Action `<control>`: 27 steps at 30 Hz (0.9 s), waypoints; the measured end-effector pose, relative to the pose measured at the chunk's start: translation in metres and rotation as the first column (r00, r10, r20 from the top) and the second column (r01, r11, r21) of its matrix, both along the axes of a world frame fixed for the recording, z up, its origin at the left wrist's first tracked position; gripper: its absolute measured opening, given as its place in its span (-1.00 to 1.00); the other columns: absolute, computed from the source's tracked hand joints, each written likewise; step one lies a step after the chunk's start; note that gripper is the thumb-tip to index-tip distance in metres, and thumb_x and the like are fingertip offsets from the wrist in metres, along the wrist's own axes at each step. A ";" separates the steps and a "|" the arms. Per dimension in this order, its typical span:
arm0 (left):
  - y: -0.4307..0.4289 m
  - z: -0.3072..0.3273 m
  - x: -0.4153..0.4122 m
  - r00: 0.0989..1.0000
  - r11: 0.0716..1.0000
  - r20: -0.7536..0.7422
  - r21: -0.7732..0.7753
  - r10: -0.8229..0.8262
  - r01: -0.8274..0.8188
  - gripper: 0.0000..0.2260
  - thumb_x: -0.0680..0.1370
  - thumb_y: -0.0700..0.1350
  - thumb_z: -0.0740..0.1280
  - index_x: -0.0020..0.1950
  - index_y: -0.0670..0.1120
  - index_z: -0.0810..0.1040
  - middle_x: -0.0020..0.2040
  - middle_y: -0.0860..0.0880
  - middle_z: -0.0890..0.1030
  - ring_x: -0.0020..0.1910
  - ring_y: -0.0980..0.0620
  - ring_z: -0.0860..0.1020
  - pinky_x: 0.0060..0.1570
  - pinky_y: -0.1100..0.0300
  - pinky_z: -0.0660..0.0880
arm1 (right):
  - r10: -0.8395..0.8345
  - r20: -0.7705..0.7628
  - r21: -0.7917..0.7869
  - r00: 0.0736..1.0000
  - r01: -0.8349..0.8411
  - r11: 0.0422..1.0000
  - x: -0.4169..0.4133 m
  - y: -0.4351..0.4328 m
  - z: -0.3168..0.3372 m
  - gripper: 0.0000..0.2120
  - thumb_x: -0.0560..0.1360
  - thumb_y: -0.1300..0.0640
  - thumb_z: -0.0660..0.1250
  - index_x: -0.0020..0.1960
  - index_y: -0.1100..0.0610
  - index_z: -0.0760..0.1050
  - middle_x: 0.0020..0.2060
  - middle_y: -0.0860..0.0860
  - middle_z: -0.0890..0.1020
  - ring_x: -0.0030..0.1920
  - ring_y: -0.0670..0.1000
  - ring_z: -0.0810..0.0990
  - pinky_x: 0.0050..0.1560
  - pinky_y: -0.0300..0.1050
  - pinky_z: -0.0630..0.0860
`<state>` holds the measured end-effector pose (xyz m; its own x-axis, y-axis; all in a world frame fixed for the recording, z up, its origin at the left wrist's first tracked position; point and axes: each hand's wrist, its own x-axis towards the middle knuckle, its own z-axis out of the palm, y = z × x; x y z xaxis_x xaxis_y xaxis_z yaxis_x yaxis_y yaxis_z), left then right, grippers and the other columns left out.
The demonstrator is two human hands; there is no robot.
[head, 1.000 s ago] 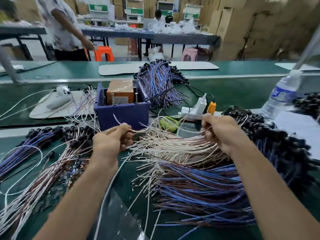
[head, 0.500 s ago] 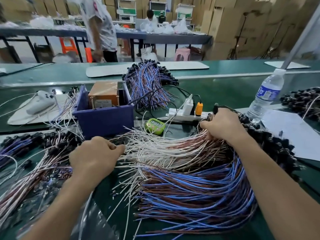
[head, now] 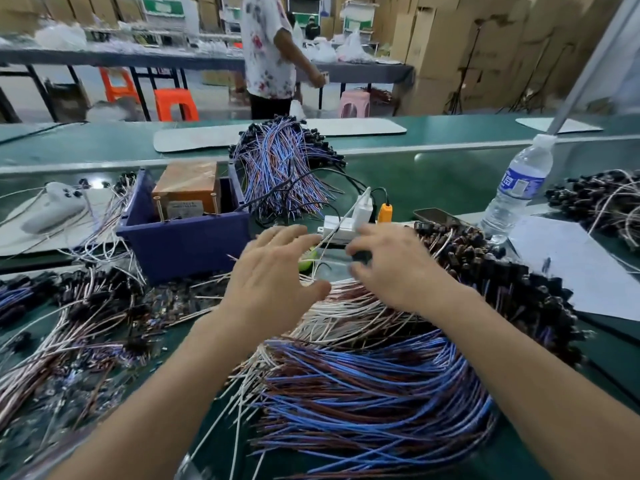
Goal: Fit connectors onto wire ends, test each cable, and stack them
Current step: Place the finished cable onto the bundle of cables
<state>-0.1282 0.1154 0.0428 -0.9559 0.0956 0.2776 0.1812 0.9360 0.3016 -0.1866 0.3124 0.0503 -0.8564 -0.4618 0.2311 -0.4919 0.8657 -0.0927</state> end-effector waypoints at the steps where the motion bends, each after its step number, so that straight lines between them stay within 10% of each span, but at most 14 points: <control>1: 0.000 -0.004 -0.005 0.993 1.000 0.121 -0.013 -0.003 0.004 -0.25 0.51 0.26 0.43 0.63 0.15 0.21 0.63 0.09 0.24 0.60 0.03 0.17 0.56 0.06 0.06 | 0.047 0.160 -0.012 0.986 -0.046 0.999 -0.001 -0.001 -0.002 -0.67 0.62 -0.09 0.27 0.29 0.01 0.60 0.26 -0.03 0.61 0.26 0.08 0.51 0.31 -0.04 0.31; 6: -0.001 -0.027 -0.011 0.957 0.997 0.290 0.071 -0.010 -0.011 -0.32 0.57 0.27 0.34 0.63 0.13 0.21 0.57 0.02 0.38 0.52 -0.03 0.35 0.49 0.02 0.25 | 0.111 0.212 0.398 0.971 -0.189 0.898 0.000 0.020 -0.018 -0.76 0.73 0.02 0.07 0.22 -0.10 0.50 0.09 -0.12 0.58 0.16 0.07 0.52 0.33 0.13 0.32; 12: -0.006 -0.033 -0.009 0.953 0.993 0.297 0.117 -0.055 0.020 -0.62 0.63 0.24 0.27 0.36 0.13 0.60 0.29 0.08 0.64 0.27 0.00 0.56 0.27 0.02 0.49 | 0.053 0.139 0.394 0.989 -0.104 0.913 -0.001 0.024 -0.029 -0.72 0.73 -0.01 0.02 0.28 -0.17 0.46 0.11 -0.09 0.56 0.24 0.12 0.49 0.38 0.21 0.24; 16: -0.011 -0.031 -0.004 0.971 0.968 0.237 0.250 -0.029 -0.032 -0.63 0.64 0.17 0.30 0.43 0.14 0.56 0.39 0.07 0.59 0.37 0.02 0.53 0.35 0.08 0.44 | -0.008 0.226 0.111 0.974 -0.018 0.994 -0.004 0.008 -0.030 -0.64 0.74 0.00 -0.04 0.12 -0.01 0.53 0.10 -0.07 0.61 0.27 0.10 0.49 0.51 0.14 -0.01; 20: -0.024 -0.023 0.000 0.991 0.901 0.110 0.417 0.081 -0.120 -0.79 0.61 0.04 0.36 0.21 0.18 0.70 0.07 0.07 0.73 -0.06 0.00 0.67 -0.25 0.33 0.45 | 0.043 0.238 -0.223 0.970 0.011 0.975 0.012 -0.036 -0.027 -0.70 0.71 0.05 0.11 0.14 0.05 0.63 0.03 0.03 0.70 0.12 0.11 0.57 0.46 0.02 0.19; 23: -0.046 -0.016 0.009 0.986 0.867 0.061 0.470 0.155 -0.165 -0.82 0.60 -0.05 0.39 0.09 0.16 0.74 -0.16 0.20 0.70 -0.28 0.26 0.59 -0.28 0.31 0.41 | 0.132 0.299 -0.395 0.945 -0.003 0.919 0.028 -0.080 -0.022 -0.77 0.64 0.11 0.23 0.05 0.02 0.67 -0.16 0.02 0.70 -0.12 0.05 0.61 -0.01 0.00 0.52; 27: -0.088 -0.011 0.027 0.973 0.846 0.055 0.484 0.225 -0.223 -0.79 0.57 -0.15 0.38 0.03 0.10 0.76 -0.18 0.19 0.72 -0.20 0.27 0.62 -0.16 0.32 0.52 | 0.254 0.350 -0.476 0.902 -0.062 0.877 0.046 -0.142 -0.016 -0.74 0.59 0.17 0.25 -0.24 -0.05 0.53 -0.31 -0.06 0.62 -0.28 -0.07 0.55 -0.25 -0.08 0.43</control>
